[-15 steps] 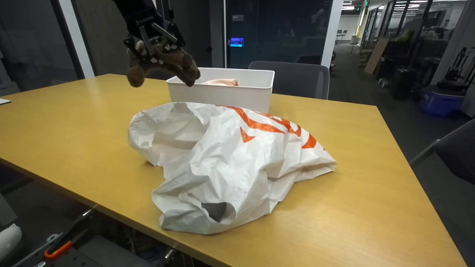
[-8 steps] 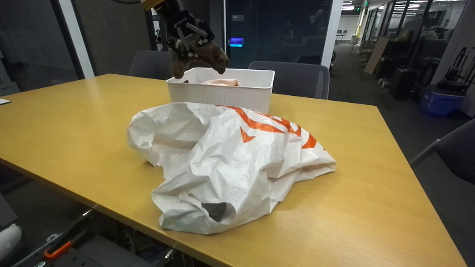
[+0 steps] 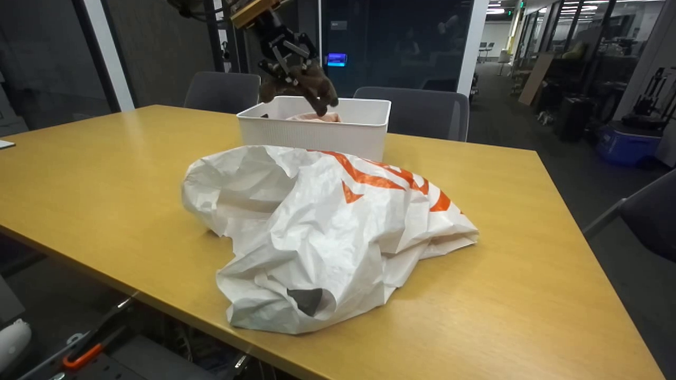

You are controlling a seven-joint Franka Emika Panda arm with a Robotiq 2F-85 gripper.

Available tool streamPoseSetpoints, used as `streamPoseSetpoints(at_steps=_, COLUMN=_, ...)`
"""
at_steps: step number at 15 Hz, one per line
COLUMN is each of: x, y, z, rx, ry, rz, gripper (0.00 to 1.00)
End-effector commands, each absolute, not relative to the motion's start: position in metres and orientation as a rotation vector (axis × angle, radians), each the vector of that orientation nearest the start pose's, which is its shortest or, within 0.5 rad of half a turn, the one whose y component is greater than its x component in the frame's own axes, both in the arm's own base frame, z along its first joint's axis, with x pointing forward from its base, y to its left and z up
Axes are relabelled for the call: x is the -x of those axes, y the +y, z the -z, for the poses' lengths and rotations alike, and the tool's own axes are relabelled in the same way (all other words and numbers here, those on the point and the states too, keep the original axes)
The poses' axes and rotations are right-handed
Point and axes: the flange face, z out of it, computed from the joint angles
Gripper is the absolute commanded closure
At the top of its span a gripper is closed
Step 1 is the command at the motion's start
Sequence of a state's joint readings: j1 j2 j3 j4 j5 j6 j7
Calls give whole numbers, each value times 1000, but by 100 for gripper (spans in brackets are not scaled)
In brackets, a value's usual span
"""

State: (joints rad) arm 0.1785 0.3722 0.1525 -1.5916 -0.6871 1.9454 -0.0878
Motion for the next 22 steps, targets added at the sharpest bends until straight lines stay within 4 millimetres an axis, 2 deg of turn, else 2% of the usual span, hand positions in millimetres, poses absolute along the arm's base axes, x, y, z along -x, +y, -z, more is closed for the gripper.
streamPoseSetpoints(at_steps=1, x=-662, y=165, z=-439, rx=-2430, ry=840, rz=-46, gripper=44)
streamPoseSetpoints(at_steps=3, x=-652, y=156, z=-436, rx=-2447, ry=827, rz=-8, gripper=29)
streamPoseSetpoints(at_steps=5, x=-631, y=143, z=-431, rx=-2482, ry=801, rz=92, gripper=15)
streamPoseSetpoints(at_steps=6, x=-617, y=135, z=-428, rx=-2511, ry=799, rz=146, gripper=6)
streamPoseSetpoints(at_steps=7, x=-601, y=129, z=-425, rx=-2562, ry=808, rz=201, gripper=1)
streamPoseSetpoints(at_steps=9, x=-566, y=119, z=-413, rx=-2656, ry=854, rz=322, gripper=0)
streamPoseSetpoints(at_steps=13, x=-503, y=91, z=-396, rx=-2870, ry=794, rz=474, gripper=0)
streamPoseSetpoints(at_steps=18, x=-420, y=52, z=-388, rx=-3046, ry=584, rz=545, gripper=0)
streamPoseSetpoints(at_steps=20, x=-392, y=35, z=-375, rx=-3088, ry=532, rz=623, gripper=0)
streamPoseSetpoints(at_steps=22, x=-375, y=20, z=-348, rx=-3119, ry=494, rz=706, gripper=0)
